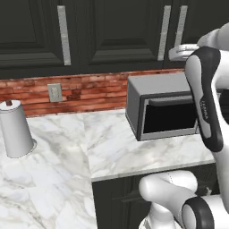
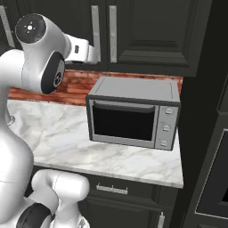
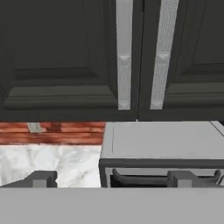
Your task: Open the cabinet. Pick the bar soap and place it next to the sink. Then close the cabinet.
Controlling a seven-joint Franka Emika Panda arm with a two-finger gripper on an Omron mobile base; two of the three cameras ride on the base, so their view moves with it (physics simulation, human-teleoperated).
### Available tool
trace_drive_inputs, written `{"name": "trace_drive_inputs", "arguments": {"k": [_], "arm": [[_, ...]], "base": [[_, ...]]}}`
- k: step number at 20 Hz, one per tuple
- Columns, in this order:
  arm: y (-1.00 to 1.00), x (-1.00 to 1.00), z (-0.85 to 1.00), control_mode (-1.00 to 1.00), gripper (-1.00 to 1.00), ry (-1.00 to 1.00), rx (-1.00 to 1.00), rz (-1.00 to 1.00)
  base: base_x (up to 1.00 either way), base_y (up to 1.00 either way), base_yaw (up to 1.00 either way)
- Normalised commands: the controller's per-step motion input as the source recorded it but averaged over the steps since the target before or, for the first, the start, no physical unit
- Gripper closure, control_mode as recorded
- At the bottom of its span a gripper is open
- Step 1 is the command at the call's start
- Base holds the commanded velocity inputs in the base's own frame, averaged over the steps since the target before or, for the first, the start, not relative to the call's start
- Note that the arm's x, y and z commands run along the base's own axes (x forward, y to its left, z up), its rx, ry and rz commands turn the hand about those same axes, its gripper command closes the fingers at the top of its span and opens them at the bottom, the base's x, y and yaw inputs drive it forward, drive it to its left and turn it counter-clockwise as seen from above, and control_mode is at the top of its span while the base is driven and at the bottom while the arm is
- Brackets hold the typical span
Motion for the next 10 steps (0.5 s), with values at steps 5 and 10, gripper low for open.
{"name": "trace_drive_inputs", "arguments": {"k": [5,10], "arm": [[0.25,0.79,0.0,-1.0,-1.0,0.14,-0.15,0.0],[0.06,0.44,0.0,-1.0,-1.0,0.14,-0.01,0.0]], "base": [[0.0,0.0,0.0],[0.0,0.0,0.0]]}}
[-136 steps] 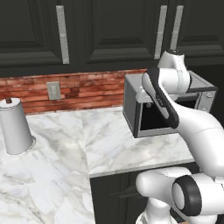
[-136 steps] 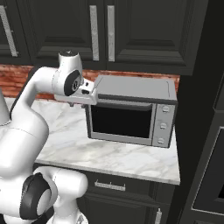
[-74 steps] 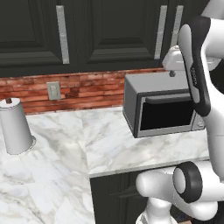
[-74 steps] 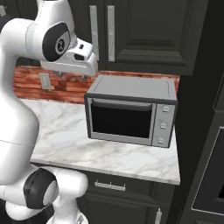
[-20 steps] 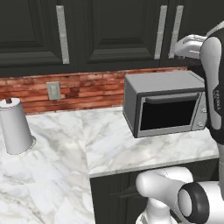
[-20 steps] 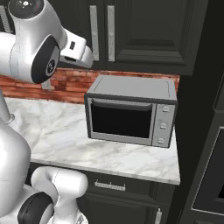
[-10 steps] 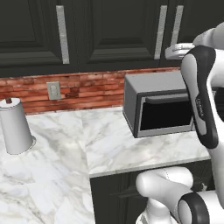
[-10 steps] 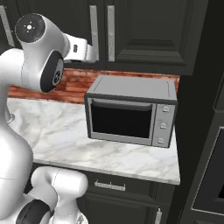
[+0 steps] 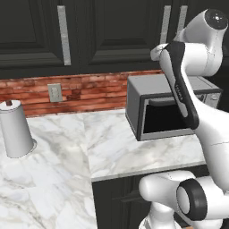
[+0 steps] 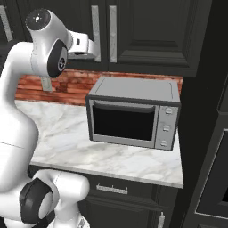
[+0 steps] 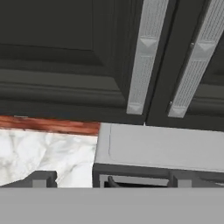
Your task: Open the cabinet. Pick the bar soap and place it next to the sink. Then close the cabinet.
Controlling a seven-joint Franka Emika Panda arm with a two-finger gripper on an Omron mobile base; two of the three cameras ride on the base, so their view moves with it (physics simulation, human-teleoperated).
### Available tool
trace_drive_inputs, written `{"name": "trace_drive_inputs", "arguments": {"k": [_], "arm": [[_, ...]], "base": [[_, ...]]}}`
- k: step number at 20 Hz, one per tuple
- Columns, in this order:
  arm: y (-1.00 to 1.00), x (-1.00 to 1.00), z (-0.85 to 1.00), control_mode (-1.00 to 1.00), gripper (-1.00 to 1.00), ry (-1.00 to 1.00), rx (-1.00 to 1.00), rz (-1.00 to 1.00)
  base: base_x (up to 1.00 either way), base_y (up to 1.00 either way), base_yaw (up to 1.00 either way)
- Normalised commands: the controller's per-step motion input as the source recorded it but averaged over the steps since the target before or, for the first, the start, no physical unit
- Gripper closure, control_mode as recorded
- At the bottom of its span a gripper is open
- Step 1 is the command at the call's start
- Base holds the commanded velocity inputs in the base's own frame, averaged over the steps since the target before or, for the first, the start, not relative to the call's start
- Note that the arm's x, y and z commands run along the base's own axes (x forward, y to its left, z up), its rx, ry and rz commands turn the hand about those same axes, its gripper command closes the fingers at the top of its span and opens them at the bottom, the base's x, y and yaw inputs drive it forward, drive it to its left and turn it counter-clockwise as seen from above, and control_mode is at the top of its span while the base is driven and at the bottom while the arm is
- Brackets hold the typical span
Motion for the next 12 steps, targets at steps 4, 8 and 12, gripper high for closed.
{"name": "trace_drive_inputs", "arguments": {"k": [4,8,12], "arm": [[-0.04,0.25,0.0,-1.0,-1.0,0.02,0.12,-0.01],[0.0,0.34,-0.02,-1.0,-1.0,0.0,0.17,-0.08],[-0.07,0.37,-0.05,-1.0,-1.0,-0.03,0.11,-0.15]], "base": [[0.0,0.0,0.0],[0.0,0.0,0.0],[0.0,0.0,0.0]]}}
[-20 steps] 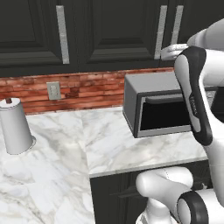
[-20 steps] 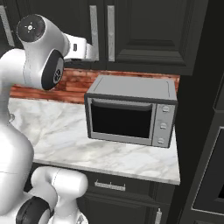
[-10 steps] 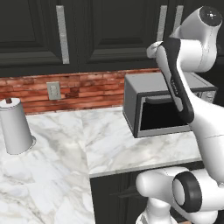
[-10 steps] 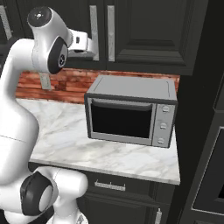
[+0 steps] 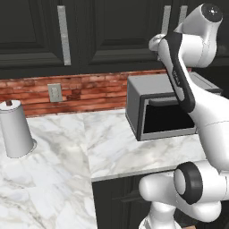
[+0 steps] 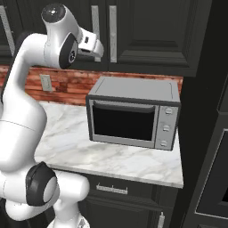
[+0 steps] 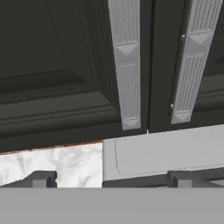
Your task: Open the cabinet. Pick the bar soap and place it next to the sink. Then close the cabinet.
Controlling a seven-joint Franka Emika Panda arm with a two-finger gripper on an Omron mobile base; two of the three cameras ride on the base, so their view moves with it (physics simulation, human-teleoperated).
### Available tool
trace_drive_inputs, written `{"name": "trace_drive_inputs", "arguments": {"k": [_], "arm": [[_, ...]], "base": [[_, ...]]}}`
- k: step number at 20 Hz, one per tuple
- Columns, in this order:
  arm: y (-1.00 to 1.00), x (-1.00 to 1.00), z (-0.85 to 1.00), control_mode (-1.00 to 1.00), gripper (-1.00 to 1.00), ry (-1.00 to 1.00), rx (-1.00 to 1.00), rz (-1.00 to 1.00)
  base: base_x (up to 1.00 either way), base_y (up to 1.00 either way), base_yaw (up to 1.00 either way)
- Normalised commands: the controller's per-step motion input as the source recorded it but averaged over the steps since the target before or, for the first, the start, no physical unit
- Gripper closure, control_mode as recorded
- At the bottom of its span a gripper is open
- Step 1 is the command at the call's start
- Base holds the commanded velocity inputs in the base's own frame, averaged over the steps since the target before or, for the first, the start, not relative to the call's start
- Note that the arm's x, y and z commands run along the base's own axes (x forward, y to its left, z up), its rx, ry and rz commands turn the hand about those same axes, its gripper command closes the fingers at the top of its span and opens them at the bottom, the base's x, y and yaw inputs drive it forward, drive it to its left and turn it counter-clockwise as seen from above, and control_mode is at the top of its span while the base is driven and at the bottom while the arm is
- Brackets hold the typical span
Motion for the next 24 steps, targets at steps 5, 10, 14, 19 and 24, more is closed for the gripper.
{"name": "trace_drive_inputs", "arguments": {"k": [5,10,14,19,24], "arm": [[-0.2,0.03,0.12,-1.0,-1.0,-0.02,0.09,-0.14],[-0.02,0.09,0.0,-1.0,-1.0,-0.11,0.07,-0.03],[0.0,0.11,0.0,-1.0,-1.0,-0.12,0.01,0.0],[0.0,0.24,-0.05,-1.0,-1.0,-0.11,0.0,0.0],[0.0,0.04,0.0,-1.0,-1.0,0.0,0.0,0.0]], "base": [[0.0,0.0,0.0],[0.0,0.0,0.0],[0.0,0.0,0.0],[0.0,0.0,0.0],[0.0,0.0,0.0]]}}
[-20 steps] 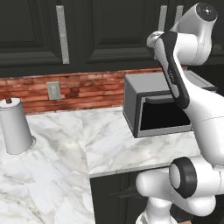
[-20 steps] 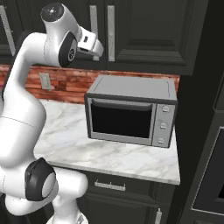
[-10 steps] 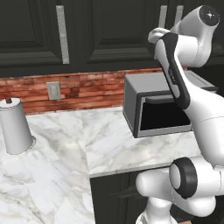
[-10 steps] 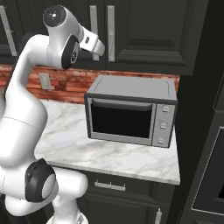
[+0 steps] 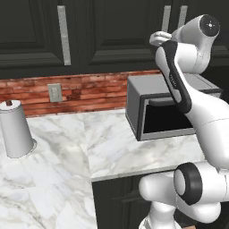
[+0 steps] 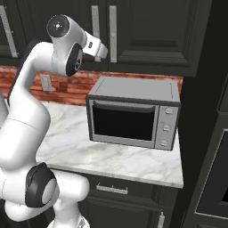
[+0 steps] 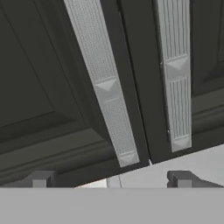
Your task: Open the cabinet. Pick the bar soap and place it next to the sink. Then close the cabinet.
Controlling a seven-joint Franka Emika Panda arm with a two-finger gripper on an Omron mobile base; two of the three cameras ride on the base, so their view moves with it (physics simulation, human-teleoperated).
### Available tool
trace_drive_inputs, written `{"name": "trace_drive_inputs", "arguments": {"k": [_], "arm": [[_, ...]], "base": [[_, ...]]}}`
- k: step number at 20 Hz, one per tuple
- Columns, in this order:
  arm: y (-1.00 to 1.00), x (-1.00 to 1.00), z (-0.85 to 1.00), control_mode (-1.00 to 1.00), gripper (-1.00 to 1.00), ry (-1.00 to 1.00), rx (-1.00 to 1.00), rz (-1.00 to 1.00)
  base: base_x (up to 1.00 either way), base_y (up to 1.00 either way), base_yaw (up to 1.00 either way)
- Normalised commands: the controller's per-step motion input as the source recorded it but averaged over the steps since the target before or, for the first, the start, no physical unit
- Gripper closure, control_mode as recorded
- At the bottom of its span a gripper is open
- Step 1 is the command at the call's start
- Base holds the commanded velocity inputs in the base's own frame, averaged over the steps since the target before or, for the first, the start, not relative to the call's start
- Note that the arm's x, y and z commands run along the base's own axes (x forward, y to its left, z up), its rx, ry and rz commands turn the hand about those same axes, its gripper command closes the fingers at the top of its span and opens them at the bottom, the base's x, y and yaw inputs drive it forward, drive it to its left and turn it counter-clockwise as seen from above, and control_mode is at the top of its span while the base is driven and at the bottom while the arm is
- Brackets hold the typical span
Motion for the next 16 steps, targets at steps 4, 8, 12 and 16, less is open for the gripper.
{"name": "trace_drive_inputs", "arguments": {"k": [4,8,12,16], "arm": [[0.0,0.27,0.0,-1.0,-1.0,0.01,0.0,0.03],[0.0,0.3,0.0,-1.0,-1.0,0.06,-0.01,0.11],[-0.06,0.11,0.0,-1.0,-1.0,0.05,0.0,0.19],[-0.09,0.03,0.0,-1.0,-1.0,0.01,0.0,0.2]], "base": [[0.0,0.0,0.0],[0.0,0.0,0.0],[0.0,0.0,0.0],[0.0,0.0,0.0]]}}
